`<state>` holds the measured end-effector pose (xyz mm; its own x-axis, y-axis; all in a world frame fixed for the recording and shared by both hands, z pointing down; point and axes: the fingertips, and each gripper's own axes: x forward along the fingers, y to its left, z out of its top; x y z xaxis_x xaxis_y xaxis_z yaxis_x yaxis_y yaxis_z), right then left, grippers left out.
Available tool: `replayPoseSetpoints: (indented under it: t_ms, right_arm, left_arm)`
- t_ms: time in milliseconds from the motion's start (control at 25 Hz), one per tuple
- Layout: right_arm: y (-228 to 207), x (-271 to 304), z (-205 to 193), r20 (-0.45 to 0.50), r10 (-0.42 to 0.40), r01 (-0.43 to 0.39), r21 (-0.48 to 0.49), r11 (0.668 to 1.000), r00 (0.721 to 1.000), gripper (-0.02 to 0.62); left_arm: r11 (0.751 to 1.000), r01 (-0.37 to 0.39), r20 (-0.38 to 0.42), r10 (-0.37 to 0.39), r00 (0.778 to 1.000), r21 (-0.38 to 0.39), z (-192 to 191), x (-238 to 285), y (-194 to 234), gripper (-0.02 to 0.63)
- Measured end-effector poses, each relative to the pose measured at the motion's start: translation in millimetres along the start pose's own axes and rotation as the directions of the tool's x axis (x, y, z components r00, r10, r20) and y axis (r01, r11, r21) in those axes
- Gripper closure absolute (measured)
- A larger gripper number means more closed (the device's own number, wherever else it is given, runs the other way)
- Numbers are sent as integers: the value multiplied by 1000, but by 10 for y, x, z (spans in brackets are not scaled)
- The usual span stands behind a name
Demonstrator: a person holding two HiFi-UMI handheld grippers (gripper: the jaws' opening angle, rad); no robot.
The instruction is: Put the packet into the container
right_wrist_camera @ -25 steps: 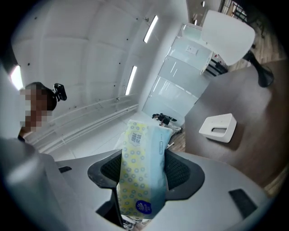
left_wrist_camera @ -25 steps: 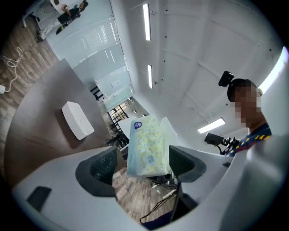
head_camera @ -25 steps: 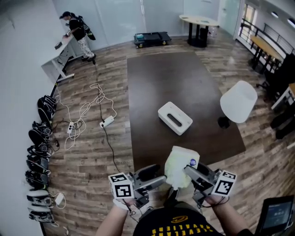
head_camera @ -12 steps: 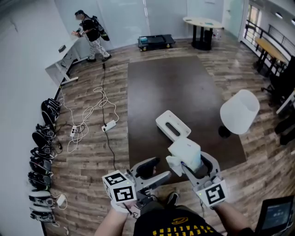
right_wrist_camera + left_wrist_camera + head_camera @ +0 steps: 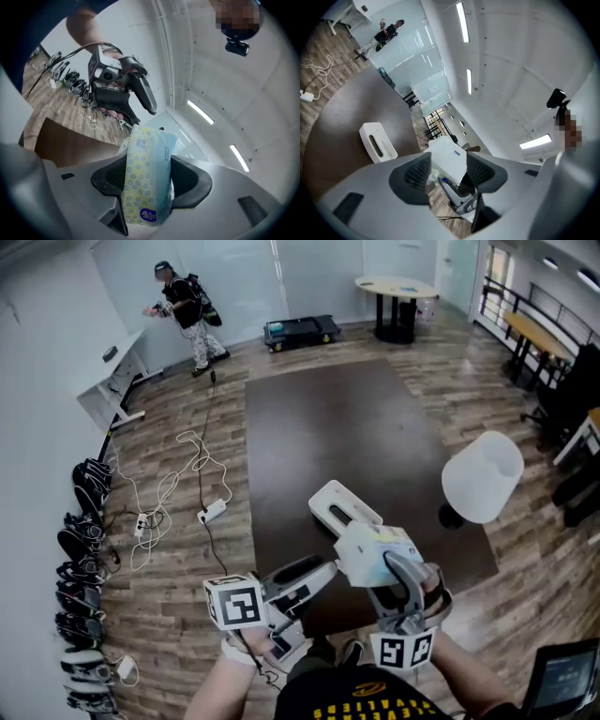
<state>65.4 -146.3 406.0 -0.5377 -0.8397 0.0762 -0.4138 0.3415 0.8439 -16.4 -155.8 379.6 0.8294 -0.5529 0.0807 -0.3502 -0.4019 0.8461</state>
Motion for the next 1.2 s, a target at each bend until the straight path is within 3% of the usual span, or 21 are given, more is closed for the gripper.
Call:
replayPoseSetpoints:
  t_ms: [200, 320, 520, 560, 640, 720, 840, 920, 1000, 1040, 1080, 1120, 1160, 1200]
  right_arm:
    - [56, 284, -54, -22, -42, 35, -244, 969, 999, 333]
    - [112, 473, -55, -26, -56, 43, -370, 928, 998, 333]
    - [274, 751, -87, -61, -46, 13, -451, 892, 997, 331]
    - [300, 802, -130, -82, -41, -2, -463, 886, 996, 331]
    - [346, 889, -211, -121, -28, -33, -473, 881, 992, 331]
    - [376, 956, -269, -148, -10, -58, -446, 893, 989, 331]
    - [361, 1032, -348, -166, 31, -83, -314, 946, 986, 311]
    - [327, 1025, -358, -154, 82, -107, -159, 981, 985, 287]
    - [255, 950, -296, -111, 147, -141, 58, 988, 983, 285]
    - [200, 900, -265, -81, 180, -160, 205, 966, 980, 285]
    - [145, 856, -259, -49, 212, -178, 380, 908, 976, 285]
    - [97, 823, -298, -17, 241, -189, 570, 800, 970, 285]
    - [58, 808, -380, 15, 263, -185, 746, 640, 965, 287]
    - [22, 813, -498, 44, 272, -166, 881, 443, 961, 287]
  left_arm:
    - [977, -17, -27, 12, 1000, -211, 152, 192, 415, 176]
    - [966, -10, -84, -12, 996, -258, 207, 388, 558, 103]
    - [947, 43, -157, -98, 983, -320, 217, 682, 762, 125]
    - [940, 66, -159, -126, 979, -336, 235, 727, 782, 199]
    - [925, 113, -156, -180, 971, -362, 281, 808, 815, 268]
    - [913, 148, -145, -216, 966, -380, 331, 864, 869, 311]
    - [888, 212, -101, -274, 956, -408, 433, 918, 998, 331]
    - [880, 245, -75, -299, 951, -407, 511, 915, 1128, 338]
    - [894, 251, -75, -298, 952, -370, 605, 879, 1283, 343]
    - [904, 251, -85, -296, 951, -346, 654, 854, 1352, 344]
    - [913, 253, -100, -298, 949, -319, 702, 828, 1408, 344]
    - [922, 260, -119, -304, 945, -288, 745, 804, 1449, 344]
    - [930, 269, -144, -311, 940, -251, 774, 786, 1475, 344]
    - [938, 276, -174, -313, 934, -211, 786, 775, 1497, 344]
